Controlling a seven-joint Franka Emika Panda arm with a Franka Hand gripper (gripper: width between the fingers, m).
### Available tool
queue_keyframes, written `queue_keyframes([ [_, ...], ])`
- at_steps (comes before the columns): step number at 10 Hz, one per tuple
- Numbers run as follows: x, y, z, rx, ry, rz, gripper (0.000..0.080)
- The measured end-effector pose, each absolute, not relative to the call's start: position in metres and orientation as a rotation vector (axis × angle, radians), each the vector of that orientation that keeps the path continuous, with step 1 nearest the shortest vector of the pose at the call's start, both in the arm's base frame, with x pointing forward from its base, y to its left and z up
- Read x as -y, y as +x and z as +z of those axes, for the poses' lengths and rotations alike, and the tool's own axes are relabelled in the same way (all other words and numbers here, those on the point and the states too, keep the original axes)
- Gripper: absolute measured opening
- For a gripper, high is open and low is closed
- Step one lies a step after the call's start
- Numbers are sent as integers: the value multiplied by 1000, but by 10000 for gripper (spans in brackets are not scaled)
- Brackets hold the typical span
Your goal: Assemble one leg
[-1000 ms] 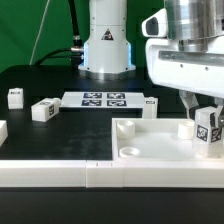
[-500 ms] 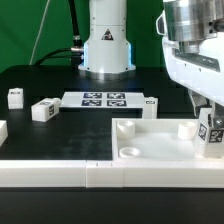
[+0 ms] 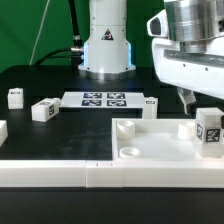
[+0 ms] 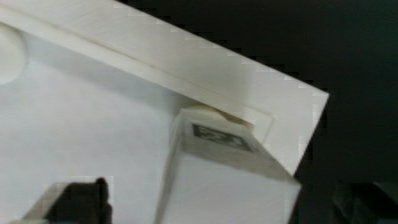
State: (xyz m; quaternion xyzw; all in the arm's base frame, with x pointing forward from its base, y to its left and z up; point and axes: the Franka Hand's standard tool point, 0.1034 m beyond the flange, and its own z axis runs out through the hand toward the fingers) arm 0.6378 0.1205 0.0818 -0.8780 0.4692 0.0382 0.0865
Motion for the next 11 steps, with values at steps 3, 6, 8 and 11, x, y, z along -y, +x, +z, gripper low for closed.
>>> queue_keyframes([
  [3,-126,634,82,-897,-2881,75,649],
  [6,-124,635,79,-367,-3017,49,649],
  [8,-119,636,78,-115,-3036,51,649],
  [11,-119,636,78,87,-3033,41,535],
])
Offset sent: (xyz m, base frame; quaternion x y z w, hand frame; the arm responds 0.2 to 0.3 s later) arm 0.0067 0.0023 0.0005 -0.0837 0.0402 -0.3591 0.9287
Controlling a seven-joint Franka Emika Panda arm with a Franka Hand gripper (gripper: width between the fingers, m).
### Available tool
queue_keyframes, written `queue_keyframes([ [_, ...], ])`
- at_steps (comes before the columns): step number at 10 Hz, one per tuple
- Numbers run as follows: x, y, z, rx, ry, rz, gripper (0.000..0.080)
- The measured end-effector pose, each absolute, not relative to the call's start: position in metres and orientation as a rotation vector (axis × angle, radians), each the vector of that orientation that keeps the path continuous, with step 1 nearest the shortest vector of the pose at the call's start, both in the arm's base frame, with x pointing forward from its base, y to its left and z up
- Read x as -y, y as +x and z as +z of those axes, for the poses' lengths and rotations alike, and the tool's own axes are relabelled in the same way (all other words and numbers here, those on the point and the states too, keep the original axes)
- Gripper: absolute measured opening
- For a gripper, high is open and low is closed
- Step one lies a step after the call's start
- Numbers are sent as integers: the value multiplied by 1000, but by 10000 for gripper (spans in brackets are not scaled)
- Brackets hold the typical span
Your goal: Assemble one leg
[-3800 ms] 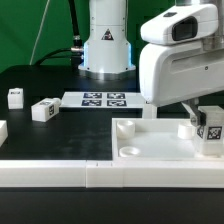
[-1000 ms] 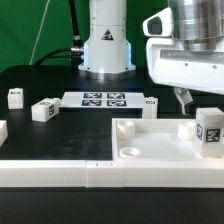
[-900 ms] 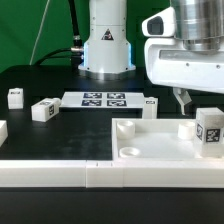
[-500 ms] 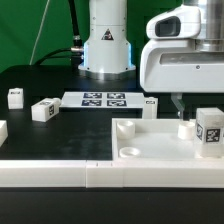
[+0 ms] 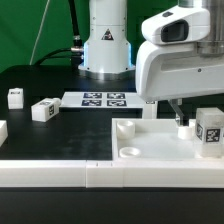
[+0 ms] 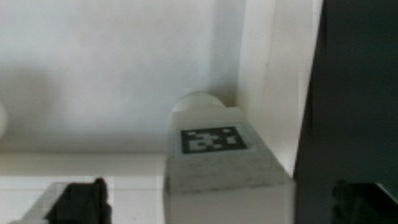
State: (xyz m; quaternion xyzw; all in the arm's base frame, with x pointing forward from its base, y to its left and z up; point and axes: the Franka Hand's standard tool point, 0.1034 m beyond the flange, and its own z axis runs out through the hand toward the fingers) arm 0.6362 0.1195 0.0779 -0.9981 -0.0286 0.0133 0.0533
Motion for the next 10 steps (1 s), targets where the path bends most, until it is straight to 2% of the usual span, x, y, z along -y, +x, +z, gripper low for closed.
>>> queue_keyframes([
  [1,-119,636,78,87,-3033,41,535],
  [2,-119,636,78,87,-3033,41,338],
  [5,-117,637,78,33,-3037,42,291],
  [10,-118,636,77,-888,-2895,28,291],
])
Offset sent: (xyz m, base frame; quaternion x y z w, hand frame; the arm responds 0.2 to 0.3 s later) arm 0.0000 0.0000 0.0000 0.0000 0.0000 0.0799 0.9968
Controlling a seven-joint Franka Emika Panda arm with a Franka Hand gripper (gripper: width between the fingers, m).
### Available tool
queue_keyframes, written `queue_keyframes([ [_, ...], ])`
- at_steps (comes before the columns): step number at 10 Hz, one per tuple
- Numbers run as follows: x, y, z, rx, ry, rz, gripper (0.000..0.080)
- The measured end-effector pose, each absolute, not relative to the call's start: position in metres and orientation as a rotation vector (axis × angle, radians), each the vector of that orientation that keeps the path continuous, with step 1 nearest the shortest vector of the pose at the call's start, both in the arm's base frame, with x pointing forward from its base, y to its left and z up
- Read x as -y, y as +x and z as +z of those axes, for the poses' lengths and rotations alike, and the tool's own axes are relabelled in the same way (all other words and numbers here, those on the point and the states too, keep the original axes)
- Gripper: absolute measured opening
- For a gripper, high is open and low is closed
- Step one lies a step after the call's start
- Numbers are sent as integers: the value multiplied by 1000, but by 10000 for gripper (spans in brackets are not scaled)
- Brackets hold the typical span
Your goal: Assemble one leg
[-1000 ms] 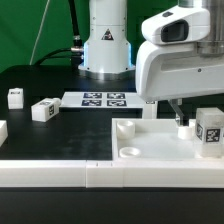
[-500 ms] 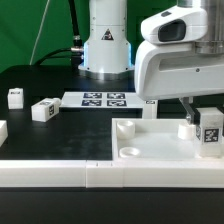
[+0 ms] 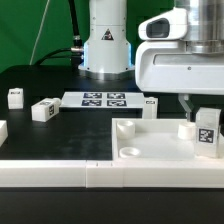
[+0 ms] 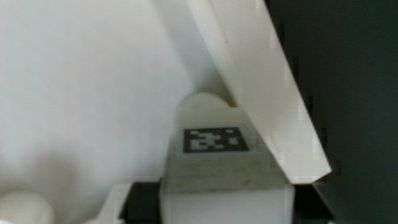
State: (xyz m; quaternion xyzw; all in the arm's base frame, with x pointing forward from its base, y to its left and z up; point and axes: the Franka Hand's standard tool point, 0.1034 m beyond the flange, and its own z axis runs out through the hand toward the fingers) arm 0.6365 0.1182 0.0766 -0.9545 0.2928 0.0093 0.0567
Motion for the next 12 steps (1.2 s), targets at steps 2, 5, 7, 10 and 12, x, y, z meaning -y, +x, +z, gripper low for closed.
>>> queue_keyframes([
  [2,-119,636,76,-1255,-2748,27,291],
  [5,-120,635,76,-1744,-2446,35,291],
  [7,-121,635,76,-1900,-2312,60,291],
  [10,-122,635,76,-2169,-2042,110,291],
  [12,-123,635,76,-2150,-2061,109,348],
])
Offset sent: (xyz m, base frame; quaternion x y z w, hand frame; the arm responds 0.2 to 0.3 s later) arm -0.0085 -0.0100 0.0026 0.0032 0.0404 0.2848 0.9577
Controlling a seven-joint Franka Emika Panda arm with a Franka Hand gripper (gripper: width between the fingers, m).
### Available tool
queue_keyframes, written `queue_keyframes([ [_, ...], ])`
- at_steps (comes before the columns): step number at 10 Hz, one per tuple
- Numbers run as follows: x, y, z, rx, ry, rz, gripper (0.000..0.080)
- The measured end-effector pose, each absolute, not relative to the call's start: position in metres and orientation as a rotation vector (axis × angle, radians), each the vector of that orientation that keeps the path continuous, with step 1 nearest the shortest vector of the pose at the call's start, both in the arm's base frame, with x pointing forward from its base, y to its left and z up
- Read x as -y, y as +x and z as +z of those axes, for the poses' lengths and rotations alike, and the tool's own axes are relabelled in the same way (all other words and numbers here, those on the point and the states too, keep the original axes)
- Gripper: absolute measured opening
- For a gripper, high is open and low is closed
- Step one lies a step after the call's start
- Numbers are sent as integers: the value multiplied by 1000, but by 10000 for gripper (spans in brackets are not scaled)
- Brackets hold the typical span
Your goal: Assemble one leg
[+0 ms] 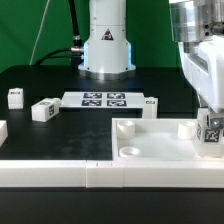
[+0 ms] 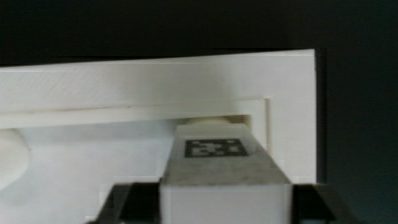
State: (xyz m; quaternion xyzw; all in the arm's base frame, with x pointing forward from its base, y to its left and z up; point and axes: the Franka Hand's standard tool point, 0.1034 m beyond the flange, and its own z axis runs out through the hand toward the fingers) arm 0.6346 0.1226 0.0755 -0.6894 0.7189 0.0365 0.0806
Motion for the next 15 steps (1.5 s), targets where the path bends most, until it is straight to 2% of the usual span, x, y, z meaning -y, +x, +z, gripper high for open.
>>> queue_keyframes([
  [1,-122,634,75,-2098,-2113,105,542],
  [2,-121,634,75,-2060,-2153,106,542],
  [3,-121,635,75,-2007,-2205,112,626],
  [7,-129,634,78,-1357,-2719,103,649],
  [15,-124,634,75,-256,-3039,95,649],
])
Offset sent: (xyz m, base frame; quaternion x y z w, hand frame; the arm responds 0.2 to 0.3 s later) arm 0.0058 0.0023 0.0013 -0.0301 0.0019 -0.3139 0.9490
